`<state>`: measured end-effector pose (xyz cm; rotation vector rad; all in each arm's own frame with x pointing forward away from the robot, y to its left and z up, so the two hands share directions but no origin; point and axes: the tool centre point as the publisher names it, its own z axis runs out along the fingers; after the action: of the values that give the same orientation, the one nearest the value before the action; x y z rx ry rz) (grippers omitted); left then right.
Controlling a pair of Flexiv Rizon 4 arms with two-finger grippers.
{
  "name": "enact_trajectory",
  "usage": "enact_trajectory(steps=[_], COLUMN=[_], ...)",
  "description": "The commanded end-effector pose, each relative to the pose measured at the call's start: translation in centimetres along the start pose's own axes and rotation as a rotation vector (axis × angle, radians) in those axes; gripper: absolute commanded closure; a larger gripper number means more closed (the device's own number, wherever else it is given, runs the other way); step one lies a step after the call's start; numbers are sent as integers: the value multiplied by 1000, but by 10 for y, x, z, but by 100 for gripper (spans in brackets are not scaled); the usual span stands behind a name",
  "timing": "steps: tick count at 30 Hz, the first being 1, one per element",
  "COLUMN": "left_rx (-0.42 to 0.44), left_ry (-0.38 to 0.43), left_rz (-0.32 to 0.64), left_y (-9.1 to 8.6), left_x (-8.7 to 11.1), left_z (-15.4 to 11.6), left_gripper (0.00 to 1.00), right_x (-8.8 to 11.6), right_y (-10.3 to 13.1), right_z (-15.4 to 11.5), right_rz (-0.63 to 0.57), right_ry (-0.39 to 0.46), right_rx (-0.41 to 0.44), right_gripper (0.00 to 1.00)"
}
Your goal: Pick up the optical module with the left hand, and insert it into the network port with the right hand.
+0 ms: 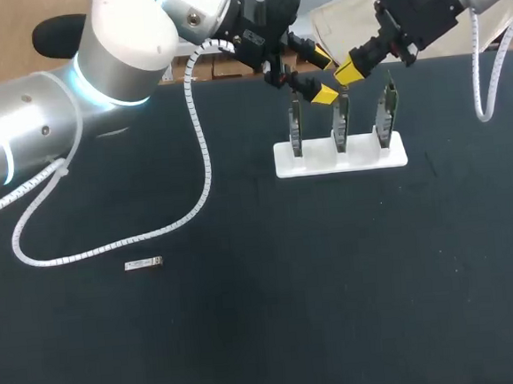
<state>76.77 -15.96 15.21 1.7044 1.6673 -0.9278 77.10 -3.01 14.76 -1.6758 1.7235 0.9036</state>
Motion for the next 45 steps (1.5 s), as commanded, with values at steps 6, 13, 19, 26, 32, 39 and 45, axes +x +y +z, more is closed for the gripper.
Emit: enact_trajectory(steps=[6,13,19,26,32,39,45], left_rx=[3,3,3,3,3,3,3], left_ry=[5,5,5,5,5,5,5], left_rz=[-2,-2,-2,-2,-2,-2,-2], left_y=[2,2,2,2,2,2,2], left_x=[-1,-1,-1,-1,-1,-1,-1], left_z=[0,0,0,0,0,0,0], left_gripper=[0,0,0,0,0,0,0], right_x=[2,4,6,8,9,11,13], right_y=[1,2,2,2,2,3,4], right_z=[3,4,5,6,8,9,9], right_rz=[2,5,9,14,17,25,33], right_ry=[1,4,7,8,9,8,6], right_rx=[-3,-8,-10,-14,-18,-18,-14], right_gripper=[100,100,100,100,100,100,100])
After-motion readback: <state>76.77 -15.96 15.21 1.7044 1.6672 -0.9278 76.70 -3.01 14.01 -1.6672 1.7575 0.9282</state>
